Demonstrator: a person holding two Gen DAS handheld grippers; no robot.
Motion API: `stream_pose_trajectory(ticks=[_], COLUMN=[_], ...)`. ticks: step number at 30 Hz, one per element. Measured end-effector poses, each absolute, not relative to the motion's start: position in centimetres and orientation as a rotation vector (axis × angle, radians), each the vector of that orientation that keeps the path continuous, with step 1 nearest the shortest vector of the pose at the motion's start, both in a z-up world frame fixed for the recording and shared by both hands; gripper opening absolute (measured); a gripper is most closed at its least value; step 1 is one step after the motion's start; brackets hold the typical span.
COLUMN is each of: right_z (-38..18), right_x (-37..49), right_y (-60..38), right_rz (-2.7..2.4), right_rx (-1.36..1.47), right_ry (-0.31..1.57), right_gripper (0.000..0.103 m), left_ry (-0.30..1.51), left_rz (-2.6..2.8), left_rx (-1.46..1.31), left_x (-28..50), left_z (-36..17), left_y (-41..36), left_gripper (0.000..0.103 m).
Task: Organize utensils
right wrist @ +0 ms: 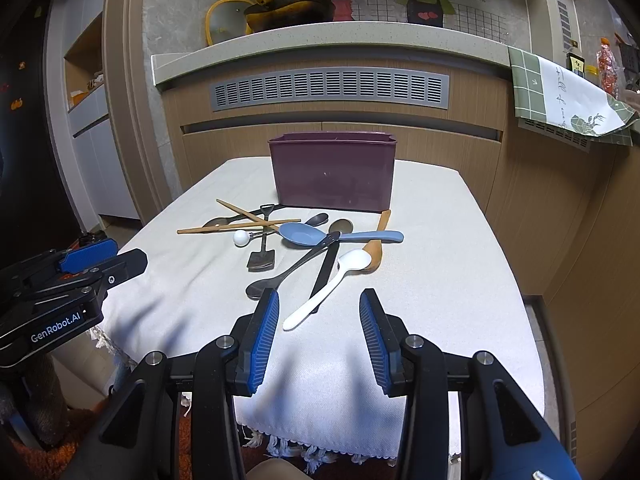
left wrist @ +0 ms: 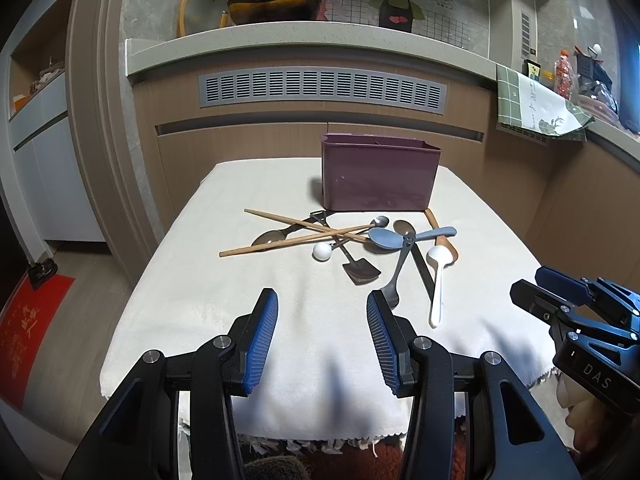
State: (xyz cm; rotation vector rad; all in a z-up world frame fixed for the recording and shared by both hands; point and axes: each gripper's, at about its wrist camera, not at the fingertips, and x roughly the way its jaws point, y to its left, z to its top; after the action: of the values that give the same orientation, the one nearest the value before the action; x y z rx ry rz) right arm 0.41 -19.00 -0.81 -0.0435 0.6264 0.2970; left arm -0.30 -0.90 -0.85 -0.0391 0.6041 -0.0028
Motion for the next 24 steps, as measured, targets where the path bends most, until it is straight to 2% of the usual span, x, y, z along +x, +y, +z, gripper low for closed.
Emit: stream_pose_trajectory(ticks=[24], right_z=[-0.93], right_x=[0.38], right_y=[-18.96], right_rz=[0.291], right_rx=[-0.04], right_ry=[0.633], right_gripper=[0.039], left_ry=[0.609], left_rz=[-0.008], left_rx=[-0.04], left_x=[-0.83], left_z=[-0.66], left_y=[-1.25], left_gripper=[0.047])
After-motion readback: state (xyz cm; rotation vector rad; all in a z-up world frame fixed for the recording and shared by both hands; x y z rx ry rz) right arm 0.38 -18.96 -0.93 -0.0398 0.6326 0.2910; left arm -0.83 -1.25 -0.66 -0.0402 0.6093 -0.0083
